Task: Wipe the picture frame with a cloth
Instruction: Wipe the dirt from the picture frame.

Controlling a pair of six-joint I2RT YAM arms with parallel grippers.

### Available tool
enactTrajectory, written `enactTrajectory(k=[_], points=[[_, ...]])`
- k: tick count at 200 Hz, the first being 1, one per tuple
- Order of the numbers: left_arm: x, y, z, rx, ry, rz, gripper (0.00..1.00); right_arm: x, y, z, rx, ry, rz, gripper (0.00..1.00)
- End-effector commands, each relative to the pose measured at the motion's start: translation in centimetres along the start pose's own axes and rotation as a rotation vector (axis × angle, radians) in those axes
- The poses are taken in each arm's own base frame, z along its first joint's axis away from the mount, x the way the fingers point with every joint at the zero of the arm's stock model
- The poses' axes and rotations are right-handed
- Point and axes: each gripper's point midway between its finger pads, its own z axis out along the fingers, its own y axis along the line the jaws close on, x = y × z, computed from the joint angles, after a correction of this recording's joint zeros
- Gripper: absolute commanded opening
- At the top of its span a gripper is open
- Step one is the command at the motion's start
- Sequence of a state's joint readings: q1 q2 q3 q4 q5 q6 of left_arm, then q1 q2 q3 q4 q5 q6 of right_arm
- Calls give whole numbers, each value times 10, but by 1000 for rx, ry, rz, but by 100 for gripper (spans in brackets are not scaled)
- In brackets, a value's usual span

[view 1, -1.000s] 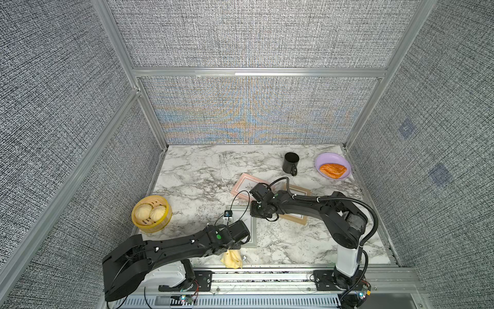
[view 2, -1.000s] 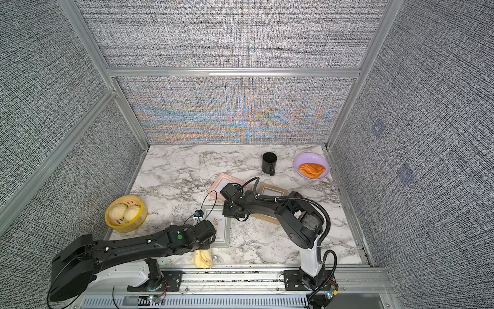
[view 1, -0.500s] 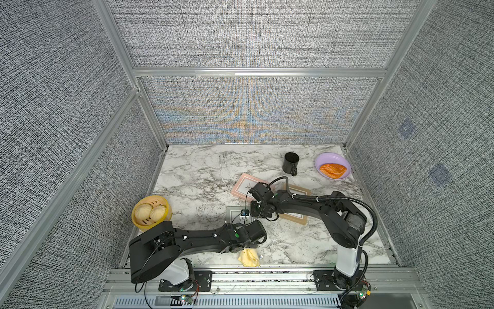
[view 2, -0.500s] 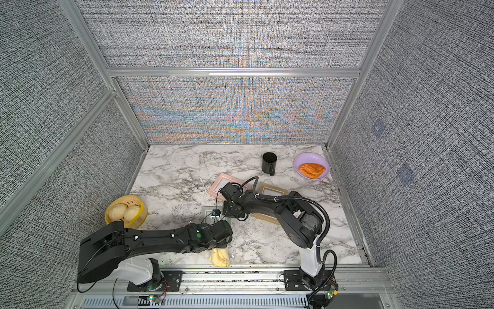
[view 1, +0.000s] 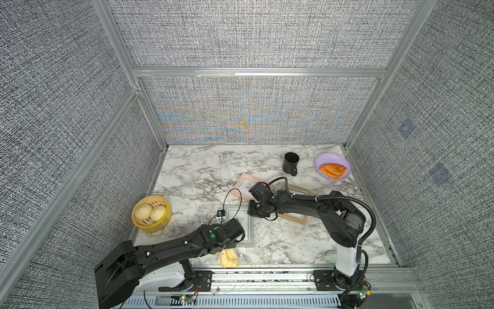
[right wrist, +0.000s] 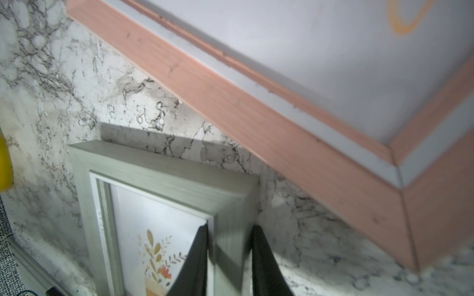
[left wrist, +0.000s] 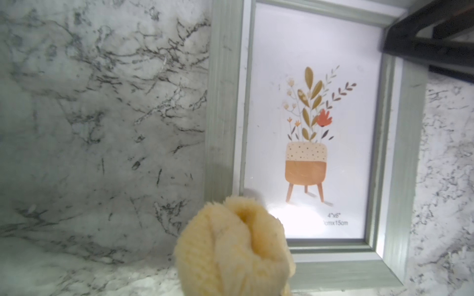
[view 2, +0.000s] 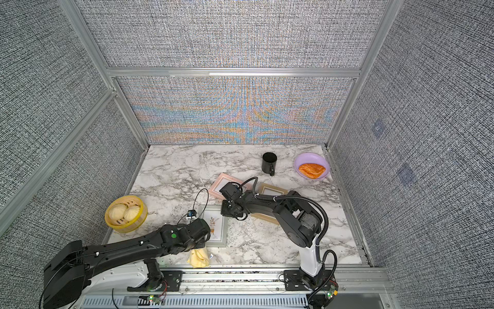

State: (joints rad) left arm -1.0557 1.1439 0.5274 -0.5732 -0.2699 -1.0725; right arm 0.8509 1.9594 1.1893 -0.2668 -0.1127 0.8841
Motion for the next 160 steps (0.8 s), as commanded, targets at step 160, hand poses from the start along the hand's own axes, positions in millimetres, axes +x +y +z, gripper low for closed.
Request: enactTrajectory(k=[160], points=[[6,6,-3,-39,66,30,0,37,-53,12,179,175,37,19]])
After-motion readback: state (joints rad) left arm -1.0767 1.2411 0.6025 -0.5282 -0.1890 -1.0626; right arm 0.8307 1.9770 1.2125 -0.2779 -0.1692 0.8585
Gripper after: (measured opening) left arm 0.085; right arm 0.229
